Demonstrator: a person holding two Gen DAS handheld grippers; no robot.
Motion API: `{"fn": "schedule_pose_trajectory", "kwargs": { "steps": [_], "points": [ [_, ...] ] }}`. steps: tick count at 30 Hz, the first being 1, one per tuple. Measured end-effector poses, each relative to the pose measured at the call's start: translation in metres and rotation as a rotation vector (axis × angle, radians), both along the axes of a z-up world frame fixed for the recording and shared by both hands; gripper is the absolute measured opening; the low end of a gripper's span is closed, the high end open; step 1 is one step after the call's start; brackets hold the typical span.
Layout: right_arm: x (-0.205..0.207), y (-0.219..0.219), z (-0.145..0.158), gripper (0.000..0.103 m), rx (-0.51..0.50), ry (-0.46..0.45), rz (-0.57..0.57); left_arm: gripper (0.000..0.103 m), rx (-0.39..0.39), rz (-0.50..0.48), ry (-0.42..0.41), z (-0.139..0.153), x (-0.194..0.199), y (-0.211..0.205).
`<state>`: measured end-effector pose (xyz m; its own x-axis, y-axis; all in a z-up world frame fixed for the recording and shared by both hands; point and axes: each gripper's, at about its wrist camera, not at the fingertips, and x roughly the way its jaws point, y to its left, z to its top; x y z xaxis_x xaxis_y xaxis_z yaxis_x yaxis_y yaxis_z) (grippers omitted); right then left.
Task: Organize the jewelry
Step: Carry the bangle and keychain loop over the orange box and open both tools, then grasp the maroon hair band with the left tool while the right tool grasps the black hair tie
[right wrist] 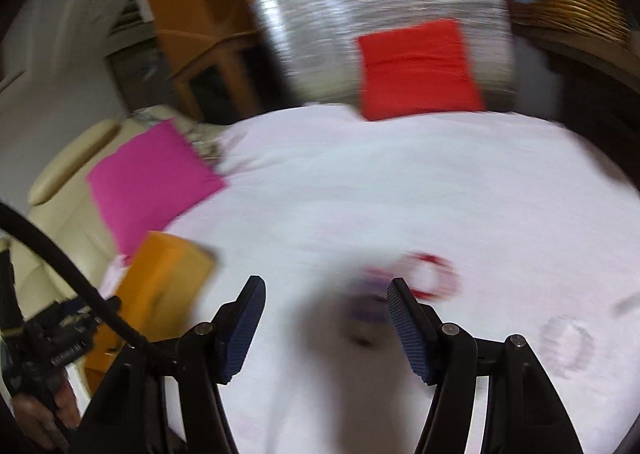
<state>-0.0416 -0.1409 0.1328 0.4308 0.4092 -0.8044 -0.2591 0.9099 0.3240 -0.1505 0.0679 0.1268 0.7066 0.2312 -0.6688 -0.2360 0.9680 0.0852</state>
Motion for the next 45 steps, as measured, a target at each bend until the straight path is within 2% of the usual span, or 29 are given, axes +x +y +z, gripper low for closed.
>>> {"fn": "schedule_pose_trajectory", "kwargs": {
  "steps": [4,7,11,14,18,21,22,26,27,29,31,32,34,37,39,42,43,44,45],
  "points": [
    [-0.007,-0.089,-0.014,0.067,-0.018,0.033,-0.167,0.07,-0.073,-0.158,0.039,-0.023,0.031,-0.046],
    [-0.007,-0.13,-0.026,0.067,0.014,0.084,-0.261,0.07,-0.105,-0.216,0.067,-0.041,0.054,-0.068],
    [-0.005,-0.143,-0.032,0.067,-0.02,0.113,-0.269,0.07,-0.146,-0.278,0.078,-0.061,0.077,-0.092],
    [-0.004,-0.153,-0.039,0.067,-0.025,0.157,-0.29,0.071,-0.204,-0.31,0.108,-0.073,0.091,-0.108],
    [-0.012,-0.162,-0.046,0.067,-0.001,0.183,-0.285,0.073,-0.217,-0.286,0.169,-0.09,0.115,-0.12],
    [-0.012,-0.153,-0.046,0.067,0.002,0.184,-0.258,0.075,-0.267,-0.275,0.209,-0.102,0.128,-0.125],
    [-0.012,-0.149,-0.049,0.067,-0.005,0.189,-0.252,0.079,-0.262,-0.27,0.201,-0.103,0.13,-0.127],
    [-0.009,-0.138,-0.057,0.067,-0.015,0.215,-0.226,0.079,-0.252,-0.271,0.174,-0.102,0.132,-0.13],
    [-0.008,-0.134,-0.059,0.067,-0.014,0.221,-0.214,0.077,-0.251,-0.267,0.173,-0.103,0.133,-0.13],
    [-0.008,-0.126,-0.063,0.067,-0.019,0.228,-0.189,0.059,-0.23,-0.262,0.167,-0.103,0.133,-0.132],
    [-0.009,-0.115,-0.066,0.064,-0.02,0.23,-0.148,0.037,-0.241,-0.279,0.17,-0.099,0.13,-0.126],
    [-0.009,-0.11,-0.068,0.064,-0.019,0.232,-0.129,0.034,-0.253,-0.284,0.17,-0.097,0.128,-0.121],
    [-0.01,-0.099,-0.072,0.064,-0.025,0.244,-0.095,0.019,-0.272,-0.294,0.173,-0.097,0.125,-0.112],
    [-0.011,-0.086,-0.083,0.064,-0.054,0.268,-0.059,0.013,-0.308,-0.311,0.178,-0.095,0.118,-0.099],
    [-0.012,-0.079,-0.089,0.064,-0.071,0.281,-0.042,0.012,-0.291,-0.317,0.17,-0.094,0.115,-0.097],
    [-0.015,-0.066,-0.093,0.063,-0.139,0.246,-0.014,0.011,-0.286,-0.328,0.16,-0.092,0.11,-0.091],
    [-0.016,-0.061,-0.094,0.05,-0.168,0.222,-0.002,0.01,-0.287,-0.33,0.158,-0.091,0.108,-0.089],
    [-0.017,-0.057,-0.095,0.032,-0.199,0.207,0.009,0.01,-0.284,-0.334,0.156,-0.09,0.106,-0.087],
    [-0.017,-0.053,-0.096,0.026,-0.235,0.189,0.019,0.01,-0.285,-0.336,0.154,-0.09,0.104,-0.086]
  ]
}}
